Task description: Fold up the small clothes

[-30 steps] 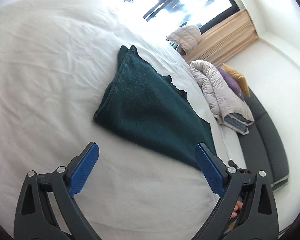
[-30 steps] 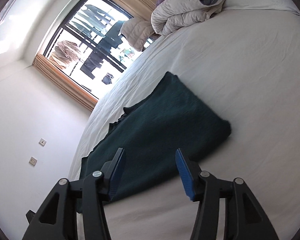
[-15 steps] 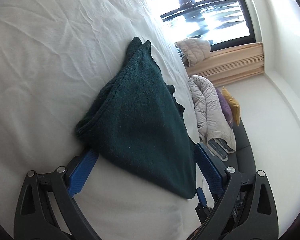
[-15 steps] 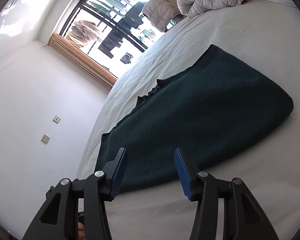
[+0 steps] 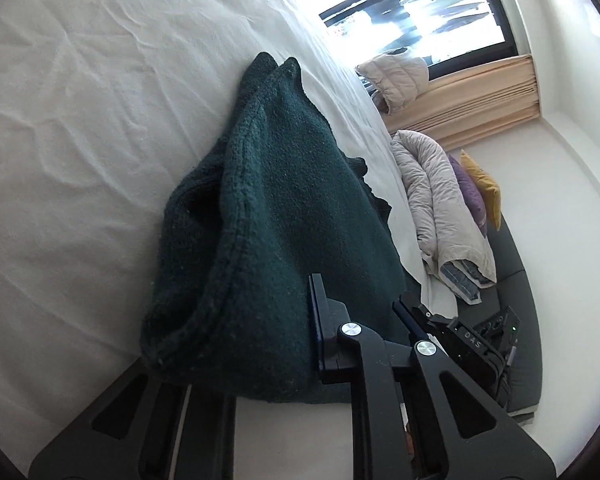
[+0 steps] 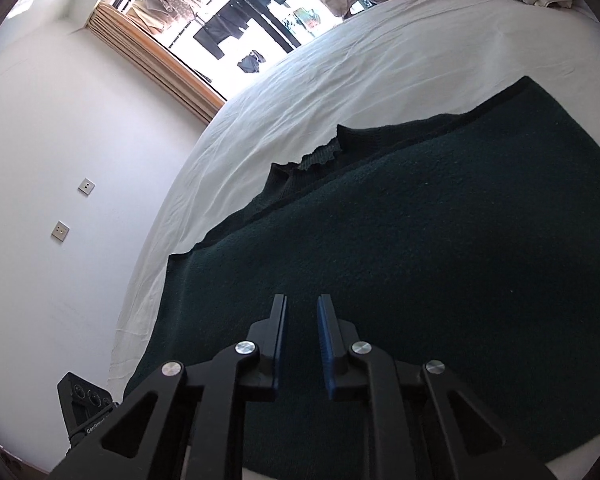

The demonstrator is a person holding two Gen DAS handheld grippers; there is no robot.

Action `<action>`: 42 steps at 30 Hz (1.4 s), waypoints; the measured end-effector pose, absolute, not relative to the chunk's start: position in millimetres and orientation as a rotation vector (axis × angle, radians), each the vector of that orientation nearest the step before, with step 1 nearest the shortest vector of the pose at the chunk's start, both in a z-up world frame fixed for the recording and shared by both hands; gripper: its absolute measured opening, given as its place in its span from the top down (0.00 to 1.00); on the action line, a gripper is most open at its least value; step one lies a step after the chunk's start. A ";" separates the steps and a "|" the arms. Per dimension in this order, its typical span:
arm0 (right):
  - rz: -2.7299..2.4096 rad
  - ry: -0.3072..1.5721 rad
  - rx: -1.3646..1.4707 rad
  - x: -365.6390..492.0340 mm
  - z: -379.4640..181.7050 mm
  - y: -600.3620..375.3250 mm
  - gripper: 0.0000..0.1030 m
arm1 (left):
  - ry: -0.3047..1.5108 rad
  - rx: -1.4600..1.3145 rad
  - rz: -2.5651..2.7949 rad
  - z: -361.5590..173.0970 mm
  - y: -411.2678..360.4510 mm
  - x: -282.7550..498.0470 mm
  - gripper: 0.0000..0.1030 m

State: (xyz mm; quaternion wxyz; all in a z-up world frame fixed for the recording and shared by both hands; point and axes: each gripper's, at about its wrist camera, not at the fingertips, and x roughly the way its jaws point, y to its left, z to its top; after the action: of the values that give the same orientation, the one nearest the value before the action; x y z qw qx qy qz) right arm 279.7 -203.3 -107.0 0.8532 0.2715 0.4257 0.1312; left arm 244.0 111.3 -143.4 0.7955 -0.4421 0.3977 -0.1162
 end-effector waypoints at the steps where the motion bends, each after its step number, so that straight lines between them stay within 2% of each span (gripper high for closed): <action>1: 0.271 0.918 0.562 286.6 -113.0 -201.4 0.86 | 0.846 -0.934 -0.245 -141.2 111.4 244.7 0.88; 2: 0.267 0.941 0.550 292.5 -119.5 -199.6 0.88 | 0.838 -0.912 -0.239 -138.3 110.6 246.3 0.89; 3: 0.257 0.959 0.528 297.2 -124.3 -197.1 0.95 | 0.832 -0.891 -0.236 -134.9 109.9 246.0 0.89; 5: 0.241 0.971 0.460 301.1 -128.2 -192.7 1.00 | 0.818 -0.848 -0.230 -128.3 104.8 250.6 0.90; 14: 0.323 0.951 0.469 298.2 -132.1 -205.0 1.00 | 0.717 -0.580 -0.260 -64.5 55.0 257.7 0.91; 16: 0.367 0.940 0.558 296.5 -125.7 -220.1 0.86 | 0.692 -0.485 -0.288 -47.3 34.8 258.4 0.91; 17: 0.387 0.921 0.599 295.1 -121.5 -228.2 0.65 | 0.681 -0.436 -0.303 -39.9 22.0 259.6 0.91; 18: 0.409 0.899 0.638 293.5 -117.4 -237.0 0.50 | 0.672 -0.382 -0.318 -33.4 7.5 260.9 0.91; 20: 0.458 0.871 0.716 293.6 -111.3 -253.1 0.41 | 0.654 -0.271 -0.353 -24.6 -26.0 263.7 0.91; 22: 0.529 0.871 0.805 298.1 -110.4 -266.9 0.38 | 0.643 -0.162 -0.389 -22.0 -61.3 262.0 0.91; 24: 0.609 0.892 0.887 304.1 -113.7 -275.9 0.25 | 0.633 -0.046 -0.414 -28.8 -99.0 259.9 0.91; 26: 0.707 0.929 0.976 312.9 -121.1 -280.0 0.21 | 0.659 0.031 -0.439 -43.2 -127.0 257.5 0.91; 32: 0.764 0.945 1.031 326.8 -129.5 -284.5 0.19 | 0.700 0.163 -0.479 -74.6 -174.6 246.8 0.91; 38: 0.833 0.850 1.146 328.8 -127.2 -290.7 0.19 | 0.743 0.080 -0.486 -81.5 -161.2 255.1 0.91; 40: 0.846 0.782 1.206 324.2 -128.4 -296.2 0.16 | 0.768 0.046 -0.485 -85.4 -158.2 262.2 0.92; 42: 0.803 0.770 1.218 321.7 -130.8 -298.3 0.06 | 0.767 0.065 -0.493 -86.5 -161.7 260.3 0.91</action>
State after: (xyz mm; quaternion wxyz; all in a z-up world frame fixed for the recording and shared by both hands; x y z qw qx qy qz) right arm 321.7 -298.3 -130.8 0.6788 0.5422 0.3427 0.3574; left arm 260.3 -161.7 -86.5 0.8974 0.0312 0.3703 -0.2378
